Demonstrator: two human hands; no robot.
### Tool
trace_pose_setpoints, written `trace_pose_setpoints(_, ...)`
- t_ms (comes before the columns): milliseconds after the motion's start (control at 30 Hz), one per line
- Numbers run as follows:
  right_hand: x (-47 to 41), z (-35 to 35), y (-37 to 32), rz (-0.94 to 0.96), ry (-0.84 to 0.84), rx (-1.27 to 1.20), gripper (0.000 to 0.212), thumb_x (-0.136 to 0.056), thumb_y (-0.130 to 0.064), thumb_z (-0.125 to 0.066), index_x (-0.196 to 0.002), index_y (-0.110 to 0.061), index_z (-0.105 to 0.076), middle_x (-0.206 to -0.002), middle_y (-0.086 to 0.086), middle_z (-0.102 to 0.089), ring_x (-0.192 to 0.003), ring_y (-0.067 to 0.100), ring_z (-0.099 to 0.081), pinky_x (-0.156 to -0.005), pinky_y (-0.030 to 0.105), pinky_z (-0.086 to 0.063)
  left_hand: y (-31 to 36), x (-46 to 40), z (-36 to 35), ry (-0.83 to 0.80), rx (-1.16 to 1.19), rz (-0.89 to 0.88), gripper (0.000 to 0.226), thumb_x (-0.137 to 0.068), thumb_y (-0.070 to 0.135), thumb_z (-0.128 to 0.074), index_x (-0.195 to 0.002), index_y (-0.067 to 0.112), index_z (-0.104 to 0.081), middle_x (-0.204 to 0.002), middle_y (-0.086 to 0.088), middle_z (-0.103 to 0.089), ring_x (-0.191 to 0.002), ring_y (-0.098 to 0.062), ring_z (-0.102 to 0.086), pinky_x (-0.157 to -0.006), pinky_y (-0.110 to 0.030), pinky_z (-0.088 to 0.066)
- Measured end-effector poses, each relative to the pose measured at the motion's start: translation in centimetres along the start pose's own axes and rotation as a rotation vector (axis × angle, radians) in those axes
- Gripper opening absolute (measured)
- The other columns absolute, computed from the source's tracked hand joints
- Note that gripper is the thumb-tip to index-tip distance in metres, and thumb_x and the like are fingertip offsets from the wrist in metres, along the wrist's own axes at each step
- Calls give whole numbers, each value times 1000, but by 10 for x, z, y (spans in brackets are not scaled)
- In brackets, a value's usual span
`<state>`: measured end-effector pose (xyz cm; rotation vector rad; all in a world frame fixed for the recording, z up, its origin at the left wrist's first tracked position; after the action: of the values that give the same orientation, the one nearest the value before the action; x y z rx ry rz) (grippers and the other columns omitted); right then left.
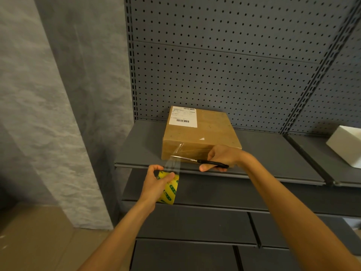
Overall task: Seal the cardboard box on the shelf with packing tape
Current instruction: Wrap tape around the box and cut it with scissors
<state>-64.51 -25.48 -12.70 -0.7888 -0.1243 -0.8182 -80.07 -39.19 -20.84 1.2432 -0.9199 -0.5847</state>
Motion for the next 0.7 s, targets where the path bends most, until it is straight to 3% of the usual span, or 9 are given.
trace_pose_setpoints(100,-2,1,0,5,25,0,44,-69,-47,-78,-55,-11,-57,-46,0,-55,-40,8,-48,-49,18,-43,2,0,1,-5,-5,9,31,-82,28,-71,-103,26,-47,-94,-6,-65,-86,-21,-64,-74,-36,-52)
trace_pose_setpoints(367,-1,2,0,5,32,-60,44,-68,-46,-78,-61,-6,-62,-52,4,-58,-40,10,-50,-45,17,-42,10,-2,4,-28,-21,71,37,-81,31,-72,-109,21,-49,-106,-9,-63,-85,-20,-64,-61,-28,-49)
trace_pose_setpoints(700,-1,2,1,22,54,-55,42,-69,-45,-78,-61,-7,-61,-52,3,-59,-39,10,-51,-44,17,-42,18,-4,5,-64,-84,122,38,-83,27,-71,-113,15,-51,-93,-4,-60,-78,-15,-59,-61,-27,-46)
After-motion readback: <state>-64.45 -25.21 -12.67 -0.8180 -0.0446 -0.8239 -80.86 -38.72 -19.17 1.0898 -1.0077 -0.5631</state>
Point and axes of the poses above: each hand's wrist, its own x-axis away from the middle knuckle, its own z-axis out of the back of the hand, y = z × x, the point moved 10 cm from there along -x, towards the middle knuckle
